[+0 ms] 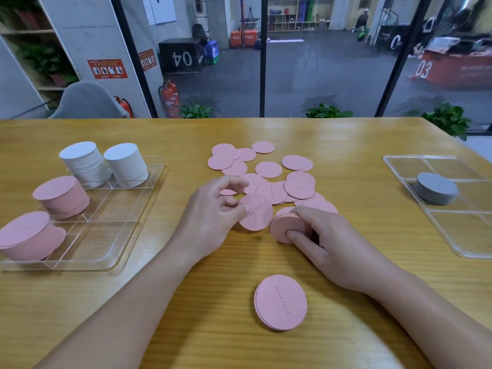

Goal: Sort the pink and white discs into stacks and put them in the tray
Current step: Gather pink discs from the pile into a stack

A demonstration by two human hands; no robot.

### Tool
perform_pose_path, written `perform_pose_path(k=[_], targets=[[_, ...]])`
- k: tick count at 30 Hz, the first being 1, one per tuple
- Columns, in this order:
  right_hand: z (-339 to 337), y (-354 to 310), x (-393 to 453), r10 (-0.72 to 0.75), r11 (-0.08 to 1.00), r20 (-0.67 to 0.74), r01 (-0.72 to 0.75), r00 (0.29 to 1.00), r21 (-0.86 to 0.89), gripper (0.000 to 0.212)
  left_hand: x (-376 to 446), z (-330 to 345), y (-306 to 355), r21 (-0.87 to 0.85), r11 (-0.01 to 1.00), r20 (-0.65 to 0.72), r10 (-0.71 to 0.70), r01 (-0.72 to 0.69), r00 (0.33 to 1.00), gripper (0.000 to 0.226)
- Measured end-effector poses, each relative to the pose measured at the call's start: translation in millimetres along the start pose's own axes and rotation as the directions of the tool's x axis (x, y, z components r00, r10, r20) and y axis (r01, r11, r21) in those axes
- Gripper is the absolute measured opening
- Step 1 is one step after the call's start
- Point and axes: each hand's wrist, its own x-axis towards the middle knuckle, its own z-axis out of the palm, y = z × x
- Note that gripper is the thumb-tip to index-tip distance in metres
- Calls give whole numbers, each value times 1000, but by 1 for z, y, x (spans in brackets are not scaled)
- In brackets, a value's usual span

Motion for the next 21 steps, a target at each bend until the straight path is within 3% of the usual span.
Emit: perform_pose_path(k=[7,11,13,15,17,19,21], targets=[[0,0,2,26,999,-80,-23,996,42,11,-3,7,0,-160,983,183,114,-85,976,19],[1,-2,2,2,999,-43,-1,999,35,13,-5,21,-1,-240,966,252,160,-99,955,27],[3,-2,2,0,1000,-8,0,1000,-9,8,-5,26,-1,-249,963,223,164,-107,961,30],[4,-2,3,-3,1000,3,3,1000,-24,11,0,26,-4,-130,978,154,180,-160,972,34],[4,-2,3,-17,999,0,17,1000,-30,19,11,25,-10,140,958,118,235,-250,965,35],[4,-2,3,-23,999,-1,23,1000,-32,21,23,26,-17,364,870,190,279,-332,941,36],[4,-2,3,-24,999,-2,24,1000,-27,20,30,26,-21,447,809,316,256,-382,913,41]])
